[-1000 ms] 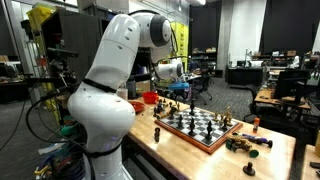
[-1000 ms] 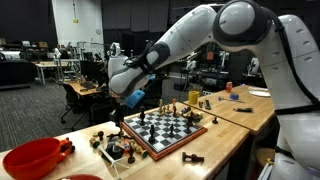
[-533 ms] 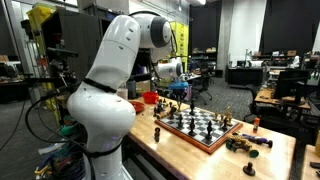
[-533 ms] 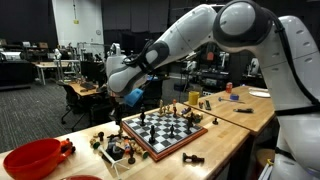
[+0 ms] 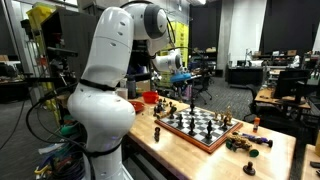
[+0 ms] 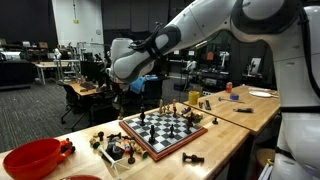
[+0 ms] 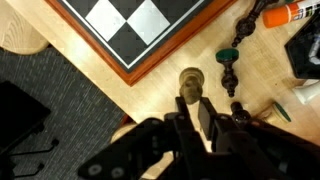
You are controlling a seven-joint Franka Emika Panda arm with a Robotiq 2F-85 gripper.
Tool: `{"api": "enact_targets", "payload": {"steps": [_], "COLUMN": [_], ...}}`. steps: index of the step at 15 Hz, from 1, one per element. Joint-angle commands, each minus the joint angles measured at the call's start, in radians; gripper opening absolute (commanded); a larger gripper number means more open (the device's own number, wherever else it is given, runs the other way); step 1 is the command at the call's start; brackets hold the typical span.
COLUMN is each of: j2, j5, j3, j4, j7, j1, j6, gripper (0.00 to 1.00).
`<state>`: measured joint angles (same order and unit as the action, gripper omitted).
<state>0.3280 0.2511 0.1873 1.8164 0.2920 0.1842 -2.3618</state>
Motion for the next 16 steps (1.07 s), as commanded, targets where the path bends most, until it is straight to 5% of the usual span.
{"api": "enact_targets", "payload": {"steps": [1, 16], "j2": [-0.087, -0.135], "j5": [-0.016, 0.172], "j3": [0.009, -0.132], "j4": [0.072, -0.039], "j7": [0.070, -0.074], "j1": [-0.015, -0.065], "j6": [-0.026, -0.017], "gripper": [0.04, 0.04]}}
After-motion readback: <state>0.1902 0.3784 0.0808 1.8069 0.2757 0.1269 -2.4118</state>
